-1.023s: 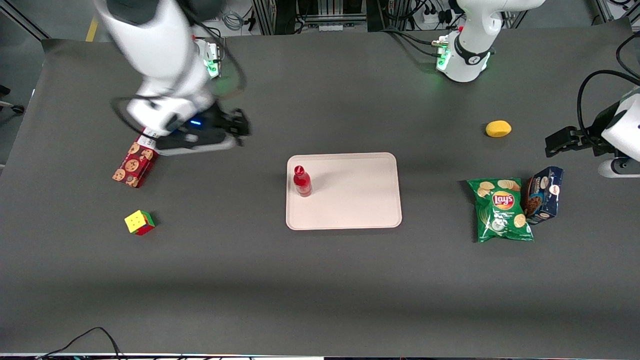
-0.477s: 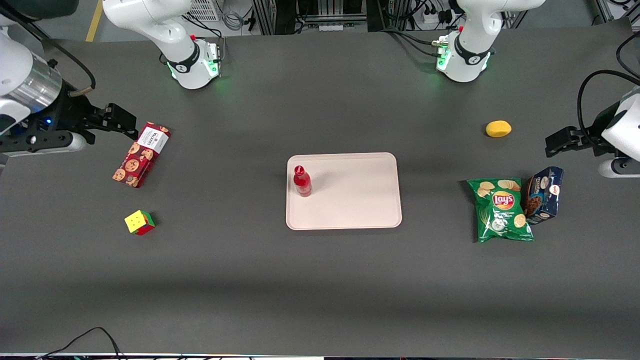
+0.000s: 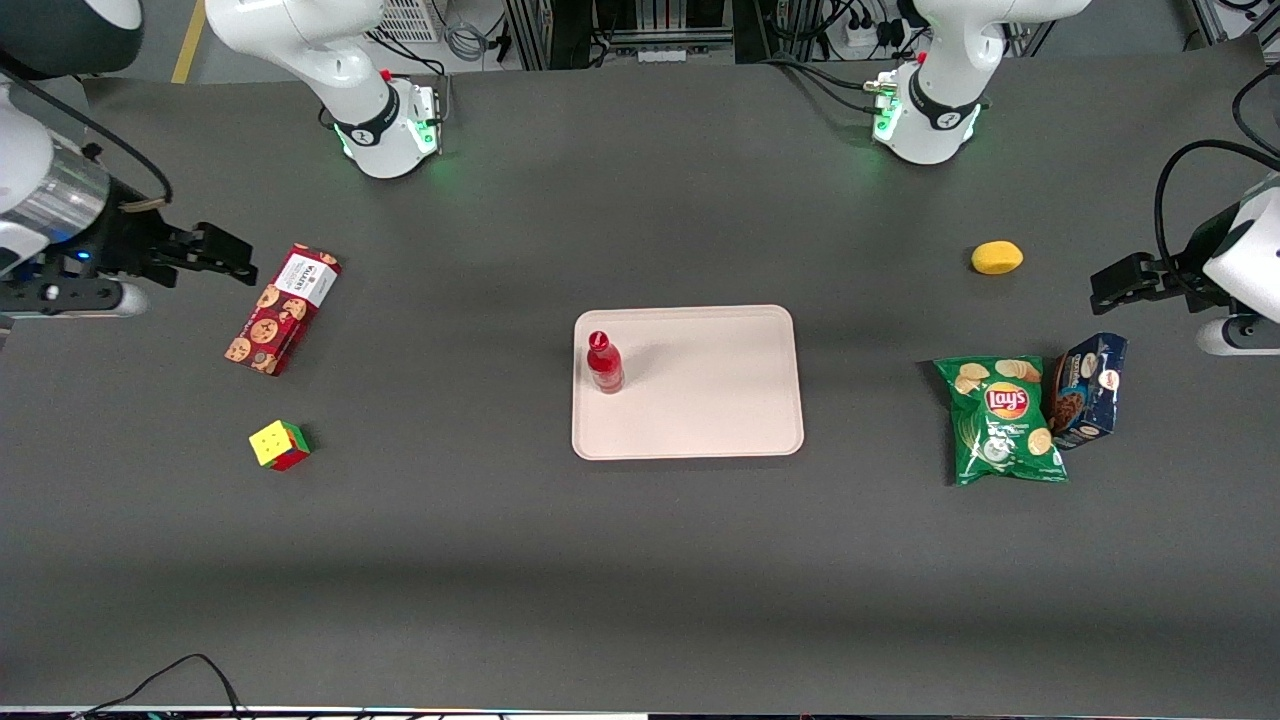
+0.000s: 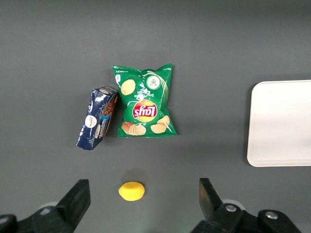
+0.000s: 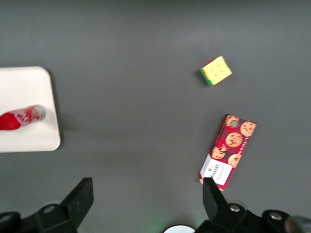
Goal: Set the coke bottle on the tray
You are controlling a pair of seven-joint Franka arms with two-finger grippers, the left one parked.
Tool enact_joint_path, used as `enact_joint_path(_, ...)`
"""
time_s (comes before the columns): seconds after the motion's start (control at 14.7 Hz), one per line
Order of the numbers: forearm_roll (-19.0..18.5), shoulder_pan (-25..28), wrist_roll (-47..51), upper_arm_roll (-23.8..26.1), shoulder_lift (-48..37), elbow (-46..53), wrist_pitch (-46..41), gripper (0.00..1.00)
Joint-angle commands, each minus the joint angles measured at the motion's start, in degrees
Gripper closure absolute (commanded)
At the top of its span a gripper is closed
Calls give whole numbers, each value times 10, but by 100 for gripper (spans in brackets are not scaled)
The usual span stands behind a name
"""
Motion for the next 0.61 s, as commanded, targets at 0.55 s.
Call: enact_joint_path(0.55,-11,-93,0,9,9,32,6,0)
